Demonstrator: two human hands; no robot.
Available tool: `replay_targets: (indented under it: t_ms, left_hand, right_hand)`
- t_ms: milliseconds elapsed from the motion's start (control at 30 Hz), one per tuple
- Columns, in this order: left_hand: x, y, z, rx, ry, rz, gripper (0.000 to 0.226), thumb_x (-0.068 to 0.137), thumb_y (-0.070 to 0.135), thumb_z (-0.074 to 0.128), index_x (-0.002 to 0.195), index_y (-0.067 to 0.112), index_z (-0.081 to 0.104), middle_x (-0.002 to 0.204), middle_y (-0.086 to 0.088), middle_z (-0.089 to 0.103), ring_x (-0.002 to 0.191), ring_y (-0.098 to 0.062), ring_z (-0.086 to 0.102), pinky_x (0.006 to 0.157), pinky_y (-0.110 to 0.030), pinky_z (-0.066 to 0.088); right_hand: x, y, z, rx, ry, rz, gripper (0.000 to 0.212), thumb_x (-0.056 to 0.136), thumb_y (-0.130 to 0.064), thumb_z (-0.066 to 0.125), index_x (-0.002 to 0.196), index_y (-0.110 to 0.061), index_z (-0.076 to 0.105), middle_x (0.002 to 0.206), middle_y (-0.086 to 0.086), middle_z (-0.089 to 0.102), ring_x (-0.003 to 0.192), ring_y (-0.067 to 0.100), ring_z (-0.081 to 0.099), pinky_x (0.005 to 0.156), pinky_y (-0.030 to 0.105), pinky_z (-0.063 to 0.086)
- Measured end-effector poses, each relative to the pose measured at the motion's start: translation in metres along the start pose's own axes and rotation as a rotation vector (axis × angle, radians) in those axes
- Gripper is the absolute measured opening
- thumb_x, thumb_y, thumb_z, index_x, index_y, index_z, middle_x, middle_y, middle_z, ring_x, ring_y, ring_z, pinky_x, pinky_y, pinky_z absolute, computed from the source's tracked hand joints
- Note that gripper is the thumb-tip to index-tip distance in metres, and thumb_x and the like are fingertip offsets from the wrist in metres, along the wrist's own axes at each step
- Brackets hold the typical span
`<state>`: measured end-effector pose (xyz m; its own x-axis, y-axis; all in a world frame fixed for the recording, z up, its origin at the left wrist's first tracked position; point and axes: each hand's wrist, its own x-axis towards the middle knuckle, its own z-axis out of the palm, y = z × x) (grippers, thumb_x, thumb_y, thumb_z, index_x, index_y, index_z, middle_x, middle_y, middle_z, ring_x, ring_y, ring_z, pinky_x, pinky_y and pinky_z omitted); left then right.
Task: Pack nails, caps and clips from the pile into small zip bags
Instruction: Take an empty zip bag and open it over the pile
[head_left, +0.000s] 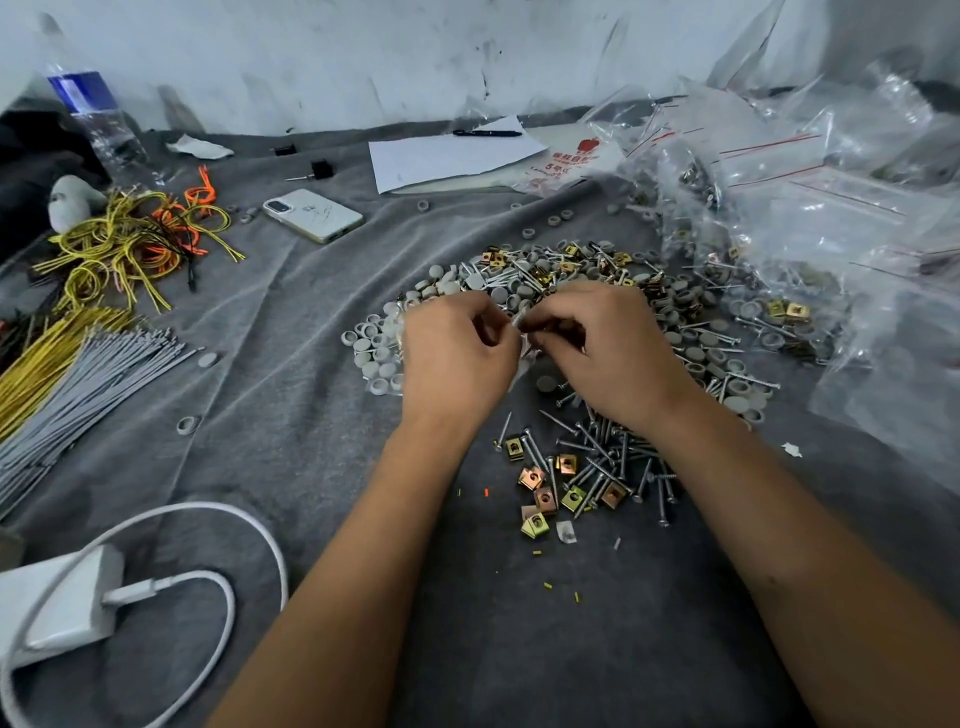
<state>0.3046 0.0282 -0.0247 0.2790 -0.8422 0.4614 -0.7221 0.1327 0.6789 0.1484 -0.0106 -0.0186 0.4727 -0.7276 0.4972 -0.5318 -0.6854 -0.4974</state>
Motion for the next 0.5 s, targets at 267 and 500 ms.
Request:
replay_targets:
  t_ms: [267,500]
  left_hand:
    - [-0.001,0.008,0.004,-0.297,0.099,-0.156,0.012,0.082,0.005,0.074,0.076,0.014,0.079,0.054,0.013,0.062,0.051,0.001,0.057,0.052,-0.014,0.042]
    - [0.002,-0.002,0.002,-0.338,0.269,-0.253,0.021,0.08,0.007,0.07,0.071,0.026,0.074,0.061,0.007,0.068,0.059,-0.008,0.064,0.064,-0.029,0.055]
  right_hand:
    - [-0.003,-0.001,0.006,0.204,0.188,0.088,0.013,0.081,-0.01,0.085,0.089,-0.015,0.077,0.083,-0.007,0.075,0.075,0.001,0.071,0.071,0.022,0.059]
    - [-0.003,-0.004,0.004,0.177,0.116,-0.095,0.014,0.087,-0.013,0.08,0.101,-0.014,0.081,0.099,-0.006,0.078,0.093,0.0,0.071,0.085,0.026,0.058]
